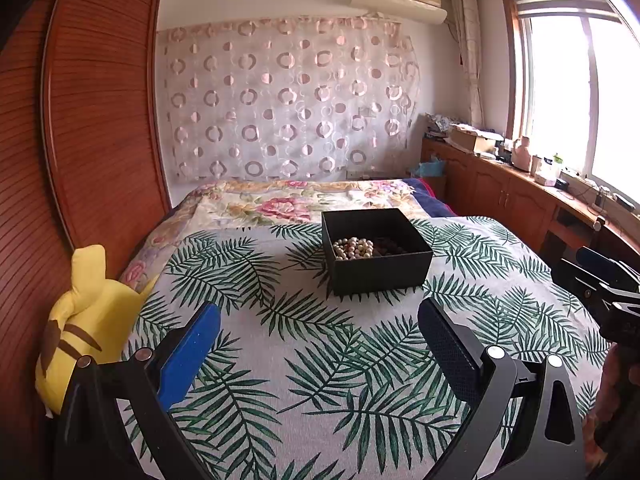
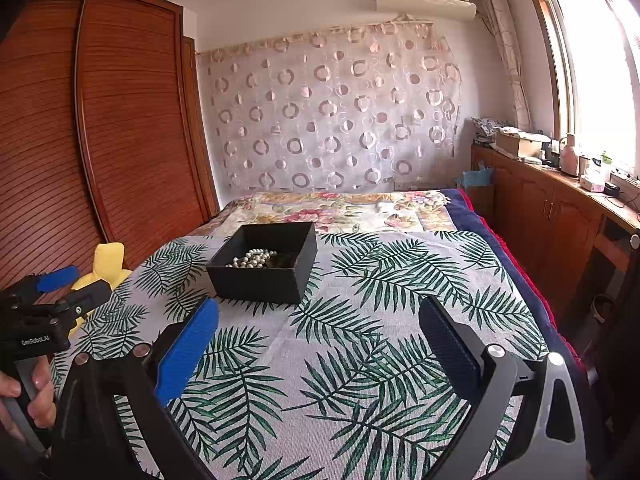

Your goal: Organize jewelry

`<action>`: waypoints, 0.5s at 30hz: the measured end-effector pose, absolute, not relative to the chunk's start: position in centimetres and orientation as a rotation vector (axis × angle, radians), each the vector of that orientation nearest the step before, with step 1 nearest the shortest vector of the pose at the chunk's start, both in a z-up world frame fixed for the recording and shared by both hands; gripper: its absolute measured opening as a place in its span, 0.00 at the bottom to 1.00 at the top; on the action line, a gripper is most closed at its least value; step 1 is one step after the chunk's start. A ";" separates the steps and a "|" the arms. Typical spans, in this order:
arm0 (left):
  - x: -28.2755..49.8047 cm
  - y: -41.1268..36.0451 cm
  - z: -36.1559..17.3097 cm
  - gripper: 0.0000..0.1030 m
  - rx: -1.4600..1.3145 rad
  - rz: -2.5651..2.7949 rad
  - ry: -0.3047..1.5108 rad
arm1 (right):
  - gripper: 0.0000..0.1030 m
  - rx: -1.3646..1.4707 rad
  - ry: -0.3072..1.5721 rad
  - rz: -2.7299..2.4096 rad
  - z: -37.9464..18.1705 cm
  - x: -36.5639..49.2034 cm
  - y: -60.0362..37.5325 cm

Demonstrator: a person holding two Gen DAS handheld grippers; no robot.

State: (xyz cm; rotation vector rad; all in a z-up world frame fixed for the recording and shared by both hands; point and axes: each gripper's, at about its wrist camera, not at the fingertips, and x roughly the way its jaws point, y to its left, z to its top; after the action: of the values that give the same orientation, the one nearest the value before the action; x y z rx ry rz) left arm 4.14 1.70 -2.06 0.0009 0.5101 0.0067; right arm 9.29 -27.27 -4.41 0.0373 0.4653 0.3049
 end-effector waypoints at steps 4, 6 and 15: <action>4.3 1.8 -2.0 0.93 -0.006 0.006 0.512 | 0.98 0.039 0.467 0.303 -4.5 9.3 -27.3; 4.4 1.9 -2.1 0.93 -0.006 0.007 0.512 | 0.98 0.039 0.467 0.301 -4.4 9.4 -27.3; 4.4 2.0 -2.2 0.93 -0.007 0.004 0.510 | 0.98 0.037 0.467 0.301 -4.4 9.4 -27.3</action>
State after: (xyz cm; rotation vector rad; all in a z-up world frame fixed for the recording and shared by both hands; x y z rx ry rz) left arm 4.45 1.99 -2.18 -0.0073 0.5102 0.0043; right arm 9.42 -27.34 -4.43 0.0375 0.4671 0.3012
